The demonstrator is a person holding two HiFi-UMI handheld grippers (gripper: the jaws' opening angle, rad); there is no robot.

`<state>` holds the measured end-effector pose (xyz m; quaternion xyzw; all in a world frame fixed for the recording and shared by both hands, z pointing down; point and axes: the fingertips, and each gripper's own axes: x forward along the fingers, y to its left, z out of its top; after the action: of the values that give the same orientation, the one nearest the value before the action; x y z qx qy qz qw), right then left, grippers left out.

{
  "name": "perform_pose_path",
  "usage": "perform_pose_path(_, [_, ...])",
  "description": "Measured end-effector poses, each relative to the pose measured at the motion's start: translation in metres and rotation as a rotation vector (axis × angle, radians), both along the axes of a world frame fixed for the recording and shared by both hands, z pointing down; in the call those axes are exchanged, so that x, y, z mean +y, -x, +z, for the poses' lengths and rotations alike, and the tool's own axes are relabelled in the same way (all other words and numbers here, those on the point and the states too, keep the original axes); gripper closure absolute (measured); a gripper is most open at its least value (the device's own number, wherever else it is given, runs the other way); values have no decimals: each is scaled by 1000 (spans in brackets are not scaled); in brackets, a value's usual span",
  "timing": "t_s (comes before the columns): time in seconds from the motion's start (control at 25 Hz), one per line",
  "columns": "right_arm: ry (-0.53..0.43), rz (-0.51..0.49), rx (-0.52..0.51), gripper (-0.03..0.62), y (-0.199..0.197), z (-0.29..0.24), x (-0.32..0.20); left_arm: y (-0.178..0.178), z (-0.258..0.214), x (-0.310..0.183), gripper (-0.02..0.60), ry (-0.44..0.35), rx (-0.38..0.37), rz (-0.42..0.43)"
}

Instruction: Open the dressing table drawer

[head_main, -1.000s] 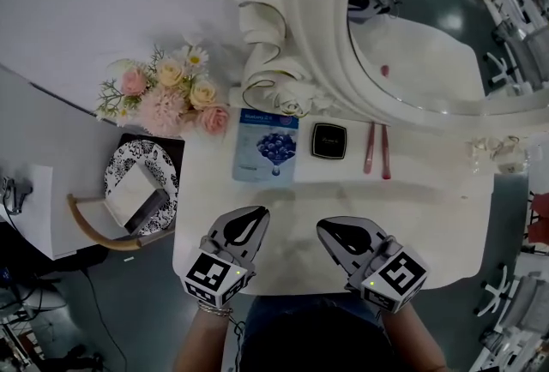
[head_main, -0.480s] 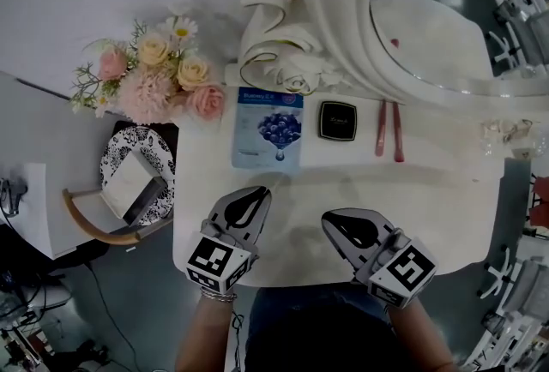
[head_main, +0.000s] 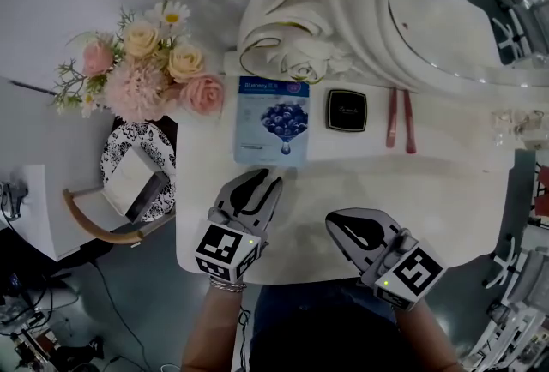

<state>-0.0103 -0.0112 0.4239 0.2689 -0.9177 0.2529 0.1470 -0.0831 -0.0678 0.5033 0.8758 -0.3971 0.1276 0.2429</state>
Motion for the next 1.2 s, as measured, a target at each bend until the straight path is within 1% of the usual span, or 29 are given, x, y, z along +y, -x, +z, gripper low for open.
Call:
perform_pose_path(0.08, [0,-5,2,574,0,1,1,-1,0,-5,462,0,0,-1])
perform_pose_path(0.16, [-2,1,3,574,-1,1,1,-2,-1,-8,453,-3,-4,-2])
perform_pose_path(0.28, [-11,21,-29,574,0,-5,-3,-4,-1,-13,440,-9,-18,1])
perform_pose_path(0.4, [1,31,-15,574,-3,-4,-3,-5,0,-16,436,-17,-49,7])
perform_pose_path(0.52, [1,37,-42,574,-4,-6,-2,-4,2,-19,436,-20,-76,7])
perform_pose_path(0.6, [4,29,-42,574,-4,-7,0,-4,2,-22,431,-18,-86,5])
perform_pose_path(0.76, [-6,31,-45,574,-5,-8,-2,-4,4,-28,431,-15,-99,-11])
perform_pose_path(0.92, [15,44,-5,574,-13,-1,4,-3,5,-29,433,-7,-113,-28])
perform_pose_path(1.04, [15,60,-35,574,-12,-6,2,-4,6,-28,455,-2,-122,-26])
perform_pose_path(1.12, [19,62,-13,574,-15,-3,3,-6,6,-28,482,1,-122,-17])
perform_pose_path(1.2, [22,67,-15,574,-15,-4,3,-6,6,-28,482,1,-126,-15])
